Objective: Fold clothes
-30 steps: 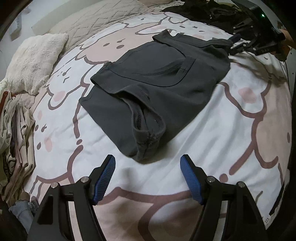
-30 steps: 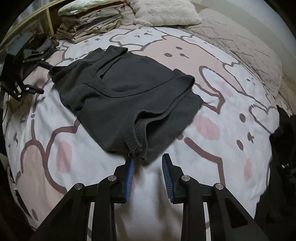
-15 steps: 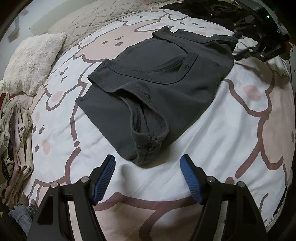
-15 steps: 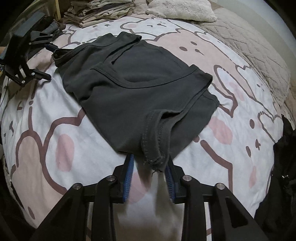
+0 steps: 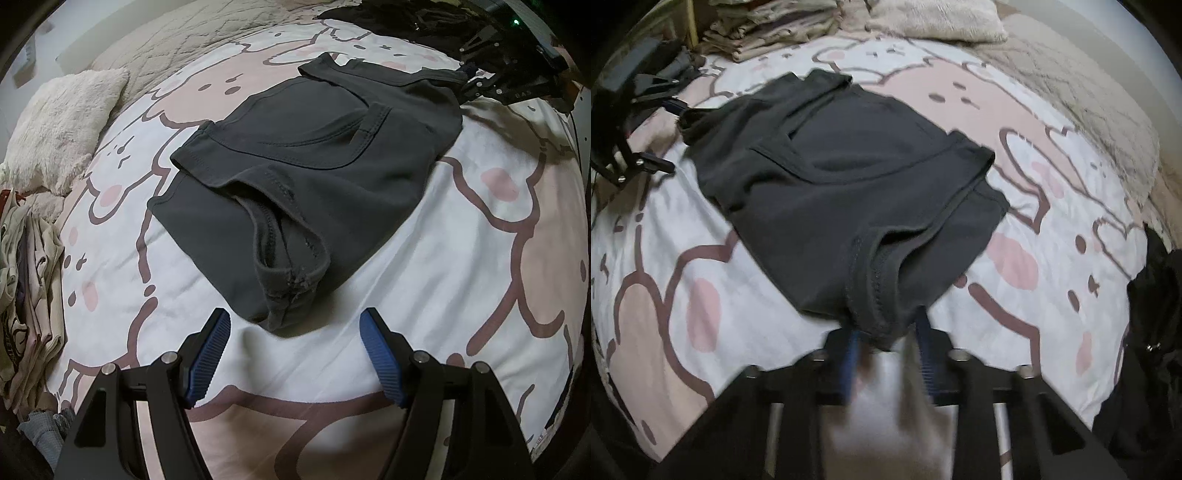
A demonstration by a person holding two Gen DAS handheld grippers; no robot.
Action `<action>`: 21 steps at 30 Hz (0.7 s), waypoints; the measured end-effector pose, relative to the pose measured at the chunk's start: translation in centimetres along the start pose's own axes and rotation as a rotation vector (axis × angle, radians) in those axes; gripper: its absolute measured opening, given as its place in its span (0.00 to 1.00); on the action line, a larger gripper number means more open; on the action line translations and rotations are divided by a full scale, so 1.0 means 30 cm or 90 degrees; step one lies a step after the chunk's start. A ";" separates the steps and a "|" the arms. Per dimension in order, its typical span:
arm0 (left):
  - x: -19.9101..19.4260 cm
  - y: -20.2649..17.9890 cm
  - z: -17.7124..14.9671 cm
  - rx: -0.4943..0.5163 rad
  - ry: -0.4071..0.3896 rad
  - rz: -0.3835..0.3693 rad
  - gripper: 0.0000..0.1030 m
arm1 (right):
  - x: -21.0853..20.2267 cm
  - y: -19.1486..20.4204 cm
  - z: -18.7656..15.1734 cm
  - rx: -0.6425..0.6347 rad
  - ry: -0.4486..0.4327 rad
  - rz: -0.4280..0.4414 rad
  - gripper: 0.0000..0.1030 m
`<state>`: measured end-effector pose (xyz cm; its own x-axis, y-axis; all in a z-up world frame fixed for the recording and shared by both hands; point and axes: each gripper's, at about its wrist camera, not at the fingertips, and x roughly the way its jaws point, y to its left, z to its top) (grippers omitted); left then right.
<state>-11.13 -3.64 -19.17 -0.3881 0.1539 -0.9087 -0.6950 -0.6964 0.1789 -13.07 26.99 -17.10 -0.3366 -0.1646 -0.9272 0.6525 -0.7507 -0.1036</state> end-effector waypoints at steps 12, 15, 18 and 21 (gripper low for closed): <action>-0.022 0.031 0.006 -0.022 -0.021 0.006 0.70 | -0.035 -0.060 -0.024 0.042 -0.006 -0.006 0.09; -0.030 0.042 0.012 -0.030 -0.031 0.002 0.69 | -0.041 -0.088 -0.023 0.065 -0.007 -0.011 0.09; -0.027 0.049 0.015 -0.037 -0.029 -0.011 0.56 | -0.042 -0.104 -0.020 0.080 -0.008 -0.011 0.09; -0.011 0.047 0.015 -0.039 -0.015 -0.029 0.43 | -0.037 -0.102 -0.017 0.080 -0.006 -0.008 0.09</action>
<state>-12.26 -4.36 -18.44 -0.3717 0.2031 -0.9059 -0.6743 -0.7297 0.1131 -14.36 29.79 -15.94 -0.3510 -0.1602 -0.9226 0.5586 -0.8265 -0.0690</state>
